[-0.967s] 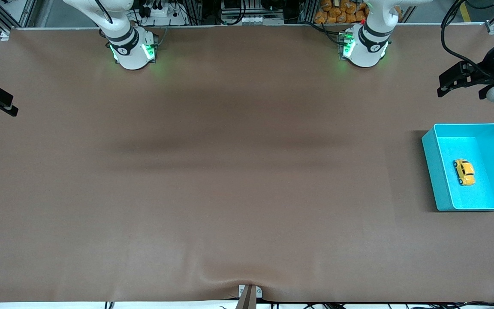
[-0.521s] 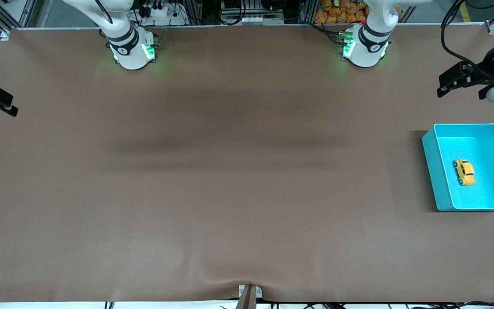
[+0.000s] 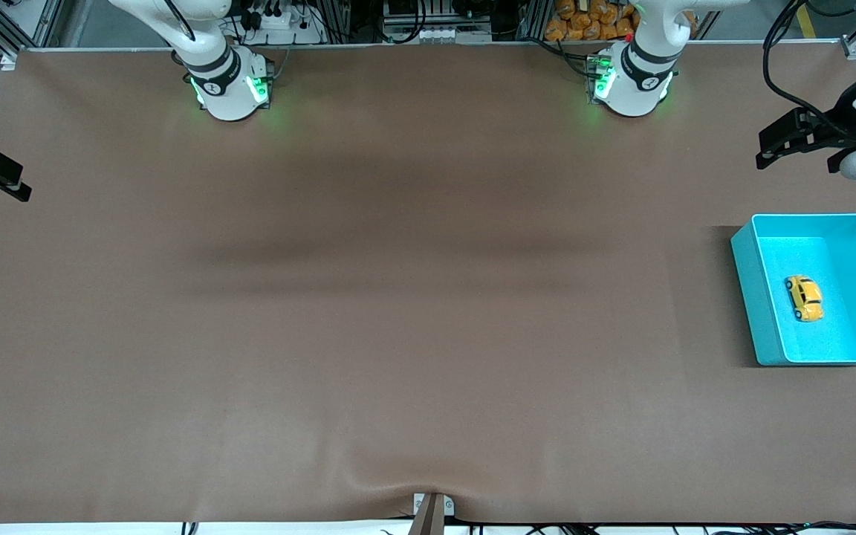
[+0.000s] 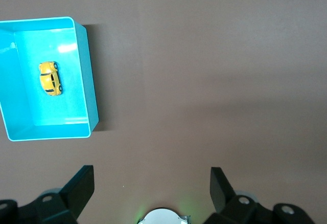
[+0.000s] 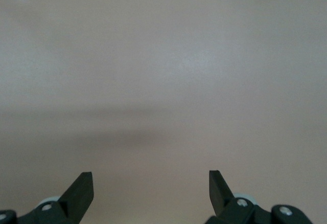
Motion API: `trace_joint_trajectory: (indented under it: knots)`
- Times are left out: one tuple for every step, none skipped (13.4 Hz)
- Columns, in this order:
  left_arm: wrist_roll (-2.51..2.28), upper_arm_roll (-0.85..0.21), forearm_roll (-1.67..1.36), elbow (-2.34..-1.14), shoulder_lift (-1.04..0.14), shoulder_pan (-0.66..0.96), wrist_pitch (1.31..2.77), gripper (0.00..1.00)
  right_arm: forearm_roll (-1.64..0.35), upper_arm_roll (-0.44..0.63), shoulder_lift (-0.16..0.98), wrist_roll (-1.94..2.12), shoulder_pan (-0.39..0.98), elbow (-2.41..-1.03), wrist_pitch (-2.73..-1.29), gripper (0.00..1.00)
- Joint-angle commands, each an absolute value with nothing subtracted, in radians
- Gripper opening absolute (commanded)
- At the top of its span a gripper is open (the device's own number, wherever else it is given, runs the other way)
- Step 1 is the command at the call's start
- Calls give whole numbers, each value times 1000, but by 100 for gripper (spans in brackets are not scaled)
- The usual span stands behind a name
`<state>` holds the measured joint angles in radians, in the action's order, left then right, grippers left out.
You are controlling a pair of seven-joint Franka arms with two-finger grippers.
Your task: Wind and store yellow beetle car
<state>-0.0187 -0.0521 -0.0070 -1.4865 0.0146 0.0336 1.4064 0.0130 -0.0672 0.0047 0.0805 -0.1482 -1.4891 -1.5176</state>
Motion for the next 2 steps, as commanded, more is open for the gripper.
trace_joint_trajectory:
  knots:
    - [-12,-49,-15,-1463,-2,37,1385,100,-2,-66,-8,67,-152,-1491,-1516,100]
    - [-12,-49,-14,-1463,-2,37,1385,100,-2,-66,-8,67,-152,-1491,-1516,100]
